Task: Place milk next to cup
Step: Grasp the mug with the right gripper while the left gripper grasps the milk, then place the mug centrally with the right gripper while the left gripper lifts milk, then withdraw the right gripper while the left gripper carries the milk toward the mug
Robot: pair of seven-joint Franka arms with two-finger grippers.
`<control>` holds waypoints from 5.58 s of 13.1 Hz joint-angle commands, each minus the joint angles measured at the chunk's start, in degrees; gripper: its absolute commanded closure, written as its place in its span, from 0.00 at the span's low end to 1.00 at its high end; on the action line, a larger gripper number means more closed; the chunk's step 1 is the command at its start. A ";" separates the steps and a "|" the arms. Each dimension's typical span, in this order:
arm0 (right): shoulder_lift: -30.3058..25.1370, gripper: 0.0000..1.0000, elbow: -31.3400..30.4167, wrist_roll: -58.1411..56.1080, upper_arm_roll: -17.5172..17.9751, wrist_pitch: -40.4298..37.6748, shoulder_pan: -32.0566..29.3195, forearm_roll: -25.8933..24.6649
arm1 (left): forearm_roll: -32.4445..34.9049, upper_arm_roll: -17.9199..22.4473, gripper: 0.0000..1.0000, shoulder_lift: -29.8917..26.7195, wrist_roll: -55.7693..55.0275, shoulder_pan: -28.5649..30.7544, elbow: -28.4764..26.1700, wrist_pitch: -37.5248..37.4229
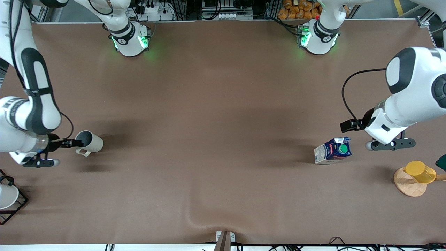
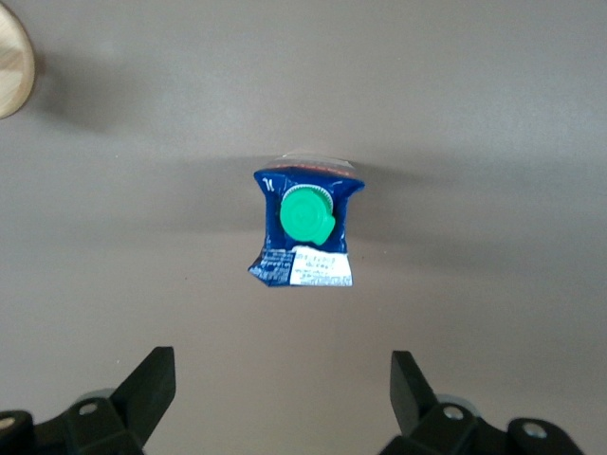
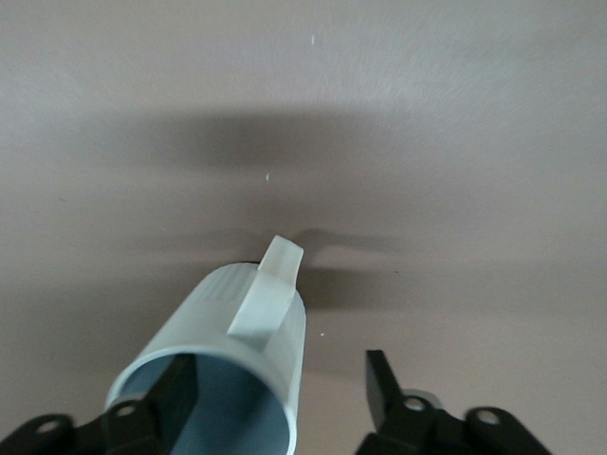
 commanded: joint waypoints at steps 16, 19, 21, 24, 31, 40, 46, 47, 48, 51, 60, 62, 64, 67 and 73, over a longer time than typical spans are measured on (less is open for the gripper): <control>-5.20 1.00 10.29 42.34 1.39 -18.74 20.59 4.45 | 4.02 -0.06 0.00 7.46 0.14 -0.98 0.52 10.54; -4.15 1.00 13.55 56.07 1.30 -18.30 27.01 9.81 | 4.02 -0.06 0.00 9.30 -0.04 -0.89 0.52 11.25; -2.40 1.00 15.74 64.85 1.30 -17.16 31.23 10.70 | 4.02 -0.06 0.00 9.92 -0.04 -0.72 0.43 11.77; 1.65 1.00 18.38 79.88 1.21 -10.07 38.27 10.44 | 4.02 -0.06 0.00 10.63 -0.04 -0.72 0.43 11.77; 6.66 1.00 20.32 95.20 1.21 -2.59 47.50 10.70 | 4.45 0.03 0.47 11.24 0.05 -0.63 0.52 11.77; 12.12 1.00 20.41 100.32 1.21 3.41 54.02 10.61 | 4.81 -0.06 0.67 9.93 1.28 -0.98 0.95 11.25; 10.98 0.00 22.16 99.70 0.95 2.54 53.93 10.09 | 4.02 -5.05 0.60 6.67 -2.12 -1.07 2.44 2.65; 10.02 0.00 22.52 99.53 0.77 0.97 53.32 10.17 | 4.02 -6.81 0.60 6.67 -5.02 -1.07 3.41 0.72; 9.57 0.00 24.43 99.27 0.69 -3.40 51.49 10.35 | 4.02 -8.83 0.60 6.67 -7.83 -1.16 3.85 -0.60; 9.31 0.00 33.31 93.66 1.13 -20.01 46.38 10.53 | 4.02 -14.28 0.60 7.11 -15.92 -1.85 4.21 -1.15; -3.87 0.00 30.96 56.92 0.25 -33.15 28.54 8.95 | 3.84 -16.76 0.60 10.97 -42.21 -20.21 7.27 -1.23; -5.63 0.00 29.47 53.06 0.25 -33.24 26.70 3.96 | 3.93 -16.67 0.60 12.47 -46.69 -23.99 7.90 -1.15; -7.91 0.00 26.67 44.11 0.25 -33.15 23.37 2.89 | 3.93 -16.67 0.60 14.22 -48.89 -26.02 9.56 -1.15; -11.51 0.00 23.06 30.92 0.25 -33.15 17.12 2.44 | 3.93 -16.67 0.60 17.65 -51.44 -28.83 13.16 -1.15; -22.39 0.00 15.16 23.94 0.25 -32.54 14.29 -1.95 | 4.37 -16.14 0.60 21.08 -51.28 -30.07 15.89 -0.36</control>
